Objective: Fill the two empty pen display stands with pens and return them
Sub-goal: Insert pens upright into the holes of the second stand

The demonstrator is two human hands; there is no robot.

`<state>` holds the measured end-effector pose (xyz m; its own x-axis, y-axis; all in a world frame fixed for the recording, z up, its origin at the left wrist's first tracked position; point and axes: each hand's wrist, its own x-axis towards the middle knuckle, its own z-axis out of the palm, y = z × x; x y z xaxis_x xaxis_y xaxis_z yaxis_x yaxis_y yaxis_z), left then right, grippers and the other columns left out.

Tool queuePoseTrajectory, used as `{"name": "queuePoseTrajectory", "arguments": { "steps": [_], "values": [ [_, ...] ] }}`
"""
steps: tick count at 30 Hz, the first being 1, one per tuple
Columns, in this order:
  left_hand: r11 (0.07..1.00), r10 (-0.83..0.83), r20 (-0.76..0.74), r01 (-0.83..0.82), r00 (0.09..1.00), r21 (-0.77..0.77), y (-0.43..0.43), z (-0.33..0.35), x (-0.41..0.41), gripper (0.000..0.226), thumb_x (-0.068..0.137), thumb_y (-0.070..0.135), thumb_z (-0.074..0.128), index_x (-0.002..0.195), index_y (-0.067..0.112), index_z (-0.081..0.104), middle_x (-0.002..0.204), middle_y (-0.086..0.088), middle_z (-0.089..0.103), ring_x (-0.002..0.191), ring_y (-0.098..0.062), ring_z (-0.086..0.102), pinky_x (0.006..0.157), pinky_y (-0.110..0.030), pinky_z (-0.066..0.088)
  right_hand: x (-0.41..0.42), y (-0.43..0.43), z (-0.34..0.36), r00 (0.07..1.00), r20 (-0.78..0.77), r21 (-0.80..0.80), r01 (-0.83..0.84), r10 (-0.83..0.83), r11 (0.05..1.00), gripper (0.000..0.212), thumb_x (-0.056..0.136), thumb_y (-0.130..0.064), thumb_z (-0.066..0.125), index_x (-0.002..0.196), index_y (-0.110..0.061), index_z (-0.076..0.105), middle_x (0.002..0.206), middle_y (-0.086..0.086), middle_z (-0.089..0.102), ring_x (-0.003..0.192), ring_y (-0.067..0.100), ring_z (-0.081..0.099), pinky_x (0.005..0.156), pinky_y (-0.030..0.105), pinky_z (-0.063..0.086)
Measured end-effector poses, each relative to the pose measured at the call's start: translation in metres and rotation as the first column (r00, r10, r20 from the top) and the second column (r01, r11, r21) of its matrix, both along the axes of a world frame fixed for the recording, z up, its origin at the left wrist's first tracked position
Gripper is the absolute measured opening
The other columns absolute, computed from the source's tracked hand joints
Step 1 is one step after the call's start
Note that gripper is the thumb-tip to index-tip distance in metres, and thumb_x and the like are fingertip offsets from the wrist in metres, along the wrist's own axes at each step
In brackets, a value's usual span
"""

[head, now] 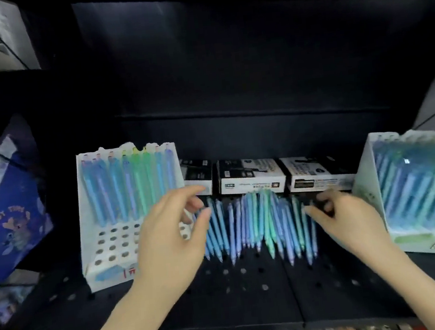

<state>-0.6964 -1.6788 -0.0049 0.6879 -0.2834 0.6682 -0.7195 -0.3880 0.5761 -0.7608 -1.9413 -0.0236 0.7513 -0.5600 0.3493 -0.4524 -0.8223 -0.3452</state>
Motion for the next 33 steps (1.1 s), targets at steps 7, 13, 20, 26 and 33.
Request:
{"name": "queuePoseTrajectory", "arguments": {
  "steps": [7, 13, 20, 26, 33],
  "values": [
    [0.923, 0.023, -0.308, 0.098, 0.951, 0.372, -0.085, -0.012, 0.03, 0.053, 0.091, 0.037, 0.054, 0.139, 0.019, 0.039, 0.119, -0.001, 0.055, 0.103, -0.015, 0.054, 0.089, -0.025, 0.044, 0.003, -0.005, -0.003, 0.992, -0.052, 0.209, -0.098, 0.111, 0.973, 0.068, 0.083, -0.052, 0.06, 0.136, -0.012, 0.043, 0.091, -0.001, 0.06, 0.086, 0.017, 0.059, 0.072, 0.031, 0.05],
    [0.881, 0.076, -0.454, 0.154, 0.888, 0.448, -0.116, -0.02, 0.045, 0.08, 0.079, 0.043, 0.069, 0.143, 0.012, 0.031, 0.126, -0.008, 0.054, 0.111, -0.023, 0.054, 0.092, -0.032, 0.046, 0.02, -0.004, -0.009, 0.992, -0.03, 0.325, -0.107, 0.123, 0.94, 0.071, 0.077, -0.049, 0.068, 0.133, -0.011, 0.044, 0.11, 0.004, 0.062, 0.099, 0.02, 0.06, 0.077, 0.033, 0.051],
    [0.924, 0.085, -0.625, 0.173, 0.776, 0.34, -0.126, -0.015, 0.046, 0.048, 0.078, 0.024, 0.075, 0.116, 0.001, 0.056, 0.096, -0.002, 0.063, 0.095, -0.018, 0.058, 0.087, -0.03, 0.048, 0.023, -0.013, -0.014, 0.992, 0.035, 0.511, -0.122, 0.121, 0.851, 0.063, 0.077, -0.036, 0.073, 0.129, -0.007, 0.05, 0.114, 0.006, 0.062, 0.1, 0.021, 0.06, 0.087, 0.037, 0.049],
    [0.849, 0.169, -0.601, 0.195, 0.781, 0.492, -0.129, -0.013, 0.059, 0.037, 0.082, 0.033, 0.07, 0.103, 0.003, 0.065, 0.101, -0.008, 0.063, 0.09, -0.02, 0.06, 0.072, -0.024, 0.042, 0.023, -0.018, -0.014, 0.985, 0.1, 0.555, -0.174, 0.142, 0.813, 0.047, 0.077, -0.026, 0.075, 0.086, 0.017, 0.058, 0.071, 0.026, 0.055, 0.067, 0.036, 0.057, 0.064, 0.04, 0.048],
    [0.88, 0.153, -0.587, 0.16, 0.795, 0.447, -0.124, -0.009, 0.054, 0.024, 0.095, 0.023, 0.051, 0.079, 0.006, 0.047, 0.061, -0.001, 0.036, 0.054, -0.013, 0.034, 0.049, -0.022, 0.026, 0.014, -0.023, -0.005, 0.979, 0.151, 0.714, -0.205, 0.139, 0.67, 0.042, 0.079, -0.024, 0.074, 0.063, 0.008, 0.051, 0.064, 0.025, 0.042, 0.074, 0.05, 0.051, 0.08, 0.04, 0.05]
  ]
}}
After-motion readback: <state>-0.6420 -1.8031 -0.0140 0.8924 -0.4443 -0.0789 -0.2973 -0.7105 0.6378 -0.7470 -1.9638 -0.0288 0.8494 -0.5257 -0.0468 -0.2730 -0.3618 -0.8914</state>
